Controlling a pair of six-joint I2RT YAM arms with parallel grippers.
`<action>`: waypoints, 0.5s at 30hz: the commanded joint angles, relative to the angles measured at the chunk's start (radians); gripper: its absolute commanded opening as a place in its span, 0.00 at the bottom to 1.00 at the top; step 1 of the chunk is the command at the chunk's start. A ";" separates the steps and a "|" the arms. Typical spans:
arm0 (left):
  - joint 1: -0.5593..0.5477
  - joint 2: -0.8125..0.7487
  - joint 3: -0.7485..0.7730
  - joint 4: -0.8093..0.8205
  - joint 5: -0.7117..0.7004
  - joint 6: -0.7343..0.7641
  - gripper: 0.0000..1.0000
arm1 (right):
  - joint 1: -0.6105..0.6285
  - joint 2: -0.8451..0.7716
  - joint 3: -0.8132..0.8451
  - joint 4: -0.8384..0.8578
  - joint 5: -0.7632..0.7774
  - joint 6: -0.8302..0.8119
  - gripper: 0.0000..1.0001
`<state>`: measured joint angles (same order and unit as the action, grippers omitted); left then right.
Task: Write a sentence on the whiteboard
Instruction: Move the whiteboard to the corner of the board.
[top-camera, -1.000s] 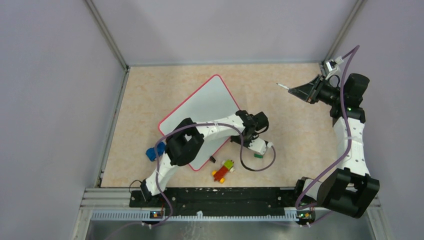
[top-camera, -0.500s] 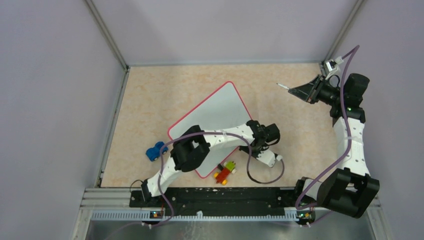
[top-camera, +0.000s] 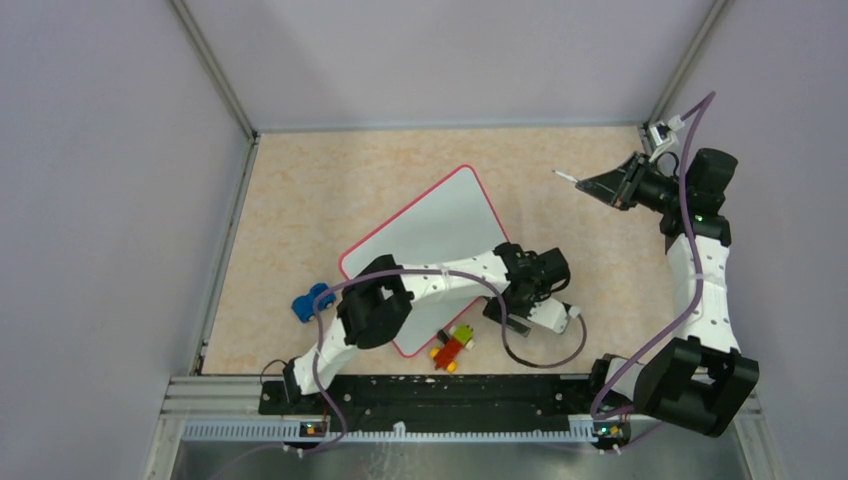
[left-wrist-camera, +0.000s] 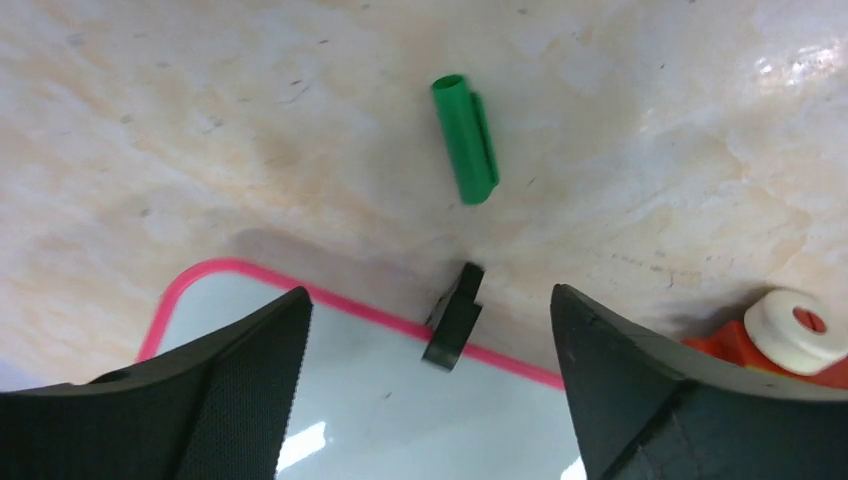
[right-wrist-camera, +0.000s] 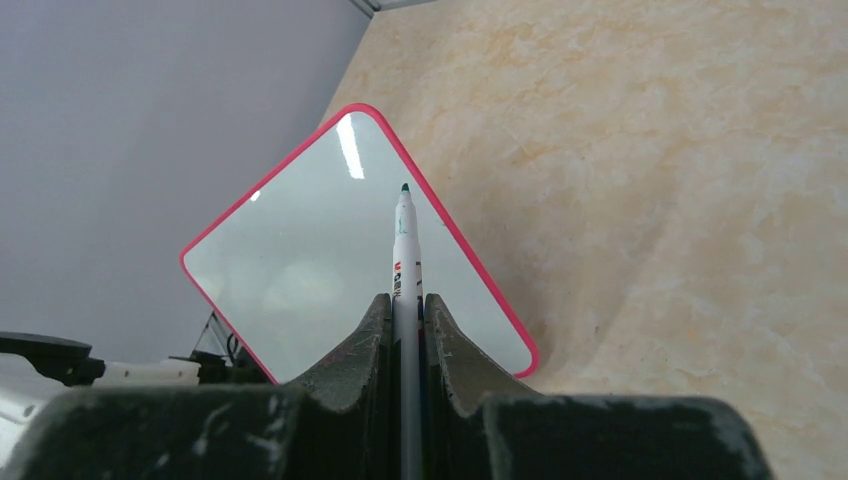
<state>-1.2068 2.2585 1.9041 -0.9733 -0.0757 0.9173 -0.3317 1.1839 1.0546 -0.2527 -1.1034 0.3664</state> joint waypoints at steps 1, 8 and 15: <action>0.010 -0.180 0.018 0.041 0.028 -0.094 0.98 | -0.005 -0.001 0.079 0.010 0.005 -0.023 0.00; 0.086 -0.353 -0.002 0.044 0.141 -0.282 0.99 | -0.005 0.045 0.189 -0.038 0.028 -0.044 0.00; 0.253 -0.550 -0.056 0.068 0.285 -0.474 0.99 | -0.001 0.082 0.251 -0.078 0.039 -0.069 0.00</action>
<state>-1.0409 1.8236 1.8751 -0.9279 0.0940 0.5930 -0.3317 1.2476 1.2453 -0.3073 -1.0721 0.3317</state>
